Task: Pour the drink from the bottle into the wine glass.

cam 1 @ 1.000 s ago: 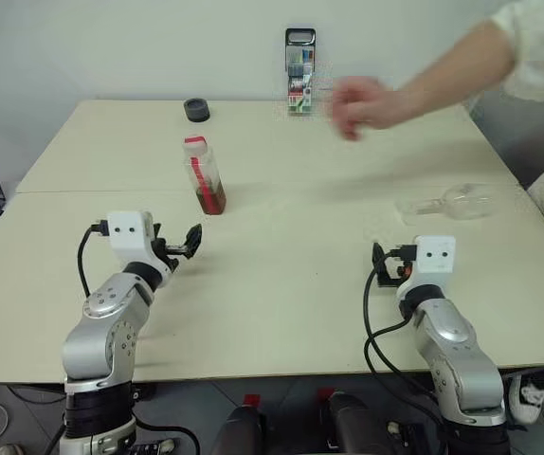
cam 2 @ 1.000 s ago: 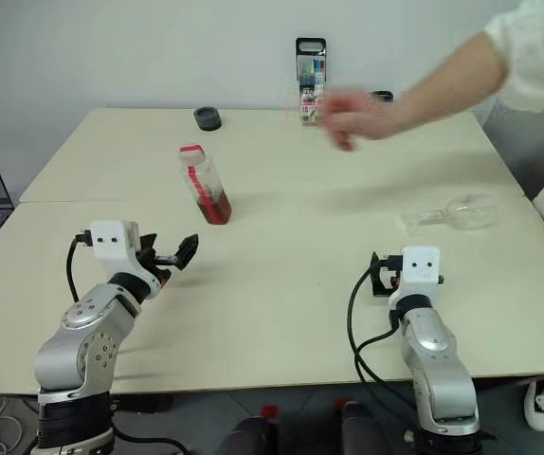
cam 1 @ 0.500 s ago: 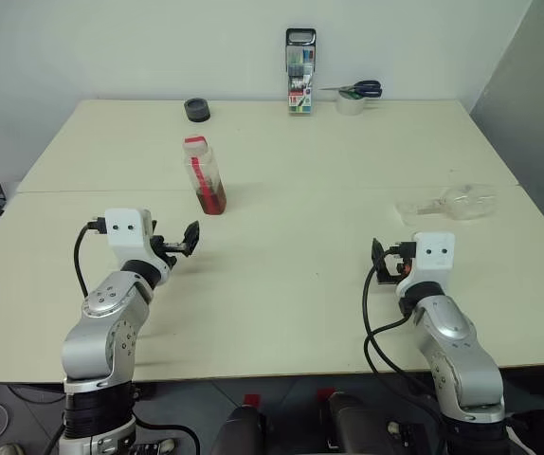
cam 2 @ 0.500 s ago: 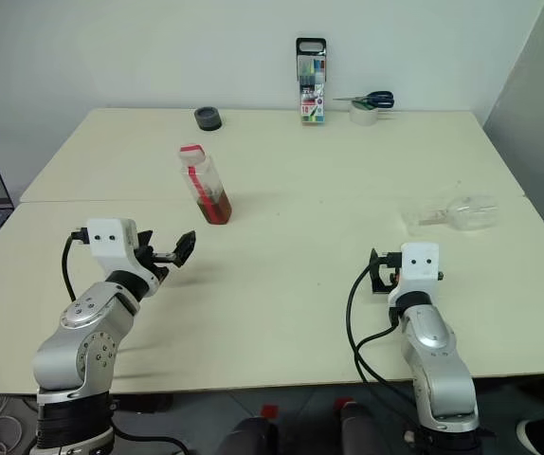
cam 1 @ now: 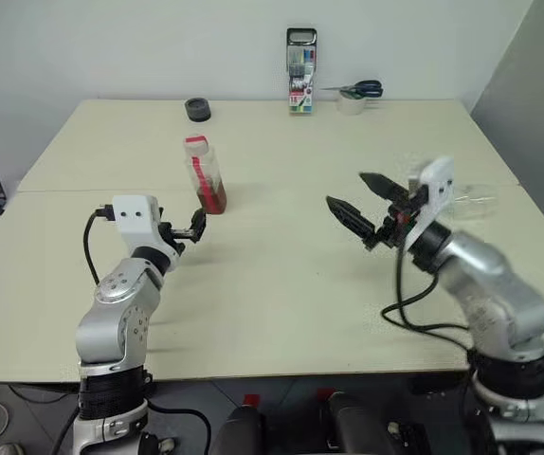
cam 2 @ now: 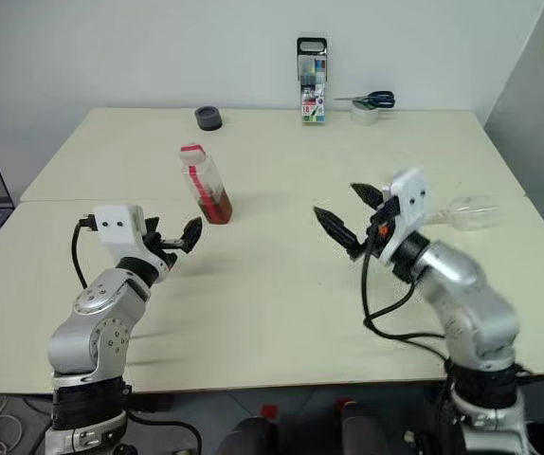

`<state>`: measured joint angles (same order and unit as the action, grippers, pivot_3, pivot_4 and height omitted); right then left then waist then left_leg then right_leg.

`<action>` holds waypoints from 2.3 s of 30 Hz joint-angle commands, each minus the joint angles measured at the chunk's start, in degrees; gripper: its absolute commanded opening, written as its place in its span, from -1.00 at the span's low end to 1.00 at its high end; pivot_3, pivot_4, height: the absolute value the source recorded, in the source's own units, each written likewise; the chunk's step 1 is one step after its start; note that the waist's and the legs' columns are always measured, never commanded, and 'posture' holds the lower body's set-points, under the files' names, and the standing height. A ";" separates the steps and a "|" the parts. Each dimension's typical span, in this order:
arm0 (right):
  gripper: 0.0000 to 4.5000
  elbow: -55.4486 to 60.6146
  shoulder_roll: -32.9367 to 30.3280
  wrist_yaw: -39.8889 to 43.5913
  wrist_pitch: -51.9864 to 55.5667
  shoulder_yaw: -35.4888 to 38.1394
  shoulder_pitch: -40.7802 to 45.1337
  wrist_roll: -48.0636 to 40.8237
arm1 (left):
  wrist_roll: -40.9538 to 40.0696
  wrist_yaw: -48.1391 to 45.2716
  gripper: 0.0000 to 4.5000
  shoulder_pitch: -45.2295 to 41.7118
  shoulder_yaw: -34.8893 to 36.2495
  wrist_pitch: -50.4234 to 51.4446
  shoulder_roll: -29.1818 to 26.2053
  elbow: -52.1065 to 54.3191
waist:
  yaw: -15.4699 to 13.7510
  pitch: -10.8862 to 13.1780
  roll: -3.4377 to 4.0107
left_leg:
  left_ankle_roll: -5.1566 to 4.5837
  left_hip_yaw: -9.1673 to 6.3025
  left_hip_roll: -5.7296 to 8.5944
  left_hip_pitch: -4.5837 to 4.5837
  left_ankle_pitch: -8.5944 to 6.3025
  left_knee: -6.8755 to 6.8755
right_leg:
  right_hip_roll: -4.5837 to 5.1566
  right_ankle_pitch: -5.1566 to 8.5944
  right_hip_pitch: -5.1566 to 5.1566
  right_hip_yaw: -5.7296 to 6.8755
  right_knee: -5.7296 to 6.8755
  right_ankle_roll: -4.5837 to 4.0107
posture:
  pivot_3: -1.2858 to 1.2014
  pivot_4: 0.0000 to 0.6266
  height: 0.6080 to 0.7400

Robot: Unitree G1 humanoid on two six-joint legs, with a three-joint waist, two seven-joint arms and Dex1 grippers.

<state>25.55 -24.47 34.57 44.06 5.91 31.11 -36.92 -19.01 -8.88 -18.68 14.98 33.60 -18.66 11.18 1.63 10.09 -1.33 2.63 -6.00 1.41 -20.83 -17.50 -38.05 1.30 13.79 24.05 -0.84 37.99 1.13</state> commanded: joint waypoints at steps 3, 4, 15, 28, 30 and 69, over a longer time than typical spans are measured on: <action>1.00 -1.32 -1.13 3.64 -0.86 -2.53 3.54 -1.87 | 1.04 -1.63 0.99 -4.96 -0.70 -3.28 -1.24 -2.40 | -0.03 -0.01 -0.01 | -0.14 0.02 0.00 -0.01 -0.08 0.00 | 0.03 0.00 0.00 -0.01 0.00 0.00 | 0.03 -0.52 1.00; 1.00 -1.56 -0.93 3.30 -1.42 -2.96 3.72 -1.45 | 1.13 -1.71 0.99 -5.71 -0.81 -3.53 -1.32 -3.08 | -0.04 -0.01 -0.01 | -0.14 0.02 0.00 -0.01 -0.08 -0.02 | 0.06 0.00 0.00 -0.04 0.02 0.00 | 0.03 -0.52 1.00; 1.00 -0.89 -0.56 2.31 -3.43 -3.82 1.96 -1.39 | 4.85 -3.72 0.99 -16.80 -3.35 -10.28 -2.20 -15.01 | -0.12 -0.01 -0.01 | 0.07 -0.06 0.00 -0.04 0.04 -0.03 | 0.23 -0.01 0.07 -0.06 0.04 0.00 | 0.03 -0.52 1.00; 1.00 1.88 -0.21 -0.54 -3.14 -3.52 0.43 -1.70 | 7.38 -4.87 0.99 -22.84 -3.95 -16.86 -2.21 -27.28 | -0.11 -0.01 -0.01 | 0.07 -0.09 0.03 -0.07 0.04 -0.03 | 0.27 -0.01 0.10 -0.04 0.04 0.00 | 0.03 -0.52 1.00; 1.00 2.48 -0.04 -1.01 -3.16 -3.68 -0.10 -1.78 | 7.94 -4.69 0.99 -23.75 -3.78 -18.38 -2.22 -29.62 | -0.11 -0.01 -0.01 | 0.07 -0.09 0.03 -0.07 0.04 -0.03 | 0.28 -0.01 0.11 -0.05 0.04 0.00 | 0.03 -0.52 1.00; 1.00 2.24 0.68 -3.42 -6.98 -4.23 -1.03 -0.06 | 10.19 -9.47 -0.19 -34.90 -3.45 -36.20 -3.21 -57.76 | -0.02 0.00 -0.02 | 0.07 -0.09 0.07 -0.09 0.04 -0.03 | 0.28 -0.01 0.14 -0.02 0.07 0.01 | 0.03 -0.52 1.00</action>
<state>26.62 -23.65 31.13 38.36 0.90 28.77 -37.06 -8.82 -18.74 -50.83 10.74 -1.40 -20.70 -47.88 1.61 10.09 -1.35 2.70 -6.10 1.48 -20.92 -17.46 -38.08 1.58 13.78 24.19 -0.86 38.06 1.14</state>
